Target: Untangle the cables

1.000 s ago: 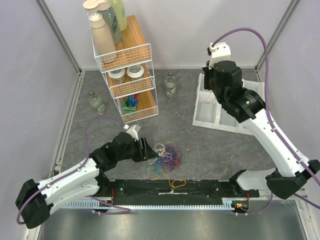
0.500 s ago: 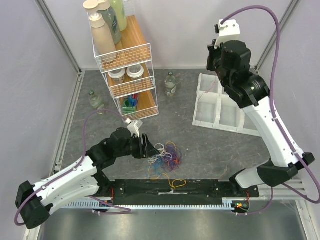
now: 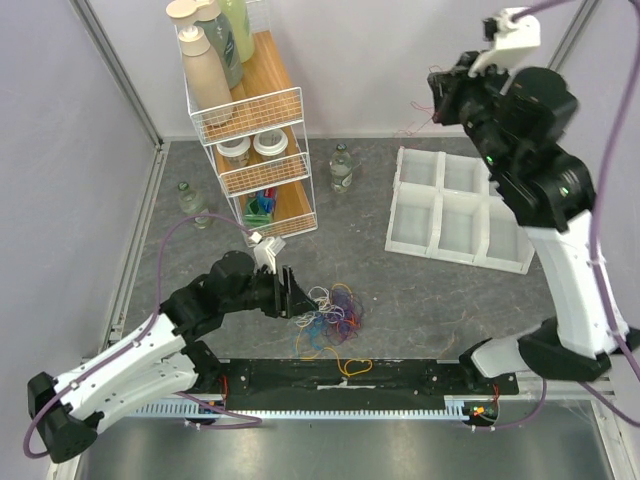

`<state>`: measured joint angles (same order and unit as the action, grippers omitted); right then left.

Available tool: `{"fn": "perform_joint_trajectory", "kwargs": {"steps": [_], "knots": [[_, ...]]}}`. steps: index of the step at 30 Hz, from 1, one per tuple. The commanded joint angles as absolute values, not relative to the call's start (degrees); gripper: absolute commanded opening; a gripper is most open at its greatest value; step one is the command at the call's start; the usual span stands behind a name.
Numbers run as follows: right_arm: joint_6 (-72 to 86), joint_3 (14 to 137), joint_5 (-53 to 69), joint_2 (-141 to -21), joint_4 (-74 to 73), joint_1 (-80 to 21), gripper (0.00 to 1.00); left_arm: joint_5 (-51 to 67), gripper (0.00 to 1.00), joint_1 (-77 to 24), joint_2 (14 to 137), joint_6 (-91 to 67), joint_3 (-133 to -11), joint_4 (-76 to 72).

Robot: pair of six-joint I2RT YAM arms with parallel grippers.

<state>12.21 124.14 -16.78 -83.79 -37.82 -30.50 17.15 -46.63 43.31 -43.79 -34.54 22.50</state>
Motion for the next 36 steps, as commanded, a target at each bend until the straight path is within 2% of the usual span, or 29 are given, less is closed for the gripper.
{"fn": "perform_joint_trajectory", "kwargs": {"steps": [1, 9, 15, 20, 36], "knots": [[14.16, 119.02, -10.37, -76.03, -32.52, -30.23, 0.00, 18.02, 0.62, -46.58, 38.24, -44.11, -36.04, 24.26], [8.44, 105.93, -21.88, -78.56, -26.47, -29.01, 0.00, 18.37, 0.62, -46.50, 29.99, -52.11, -32.00, 23.73], [8.96, 92.39, -20.74, -82.70, -22.15, -23.56, 0.00, 17.49, 0.63, -46.58, 22.25, -59.05, -27.25, 22.68], [10.81, 90.18, -19.70, -82.36, -20.84, -20.22, 0.00, 16.62, 0.64, -46.58, 17.41, -61.26, -25.05, 23.46], [10.55, 109.77, -15.91, -79.45, -27.60, -18.81, 0.00, 15.73, 0.64, -46.50, 27.77, -54.94, -30.85, 24.08]]}}
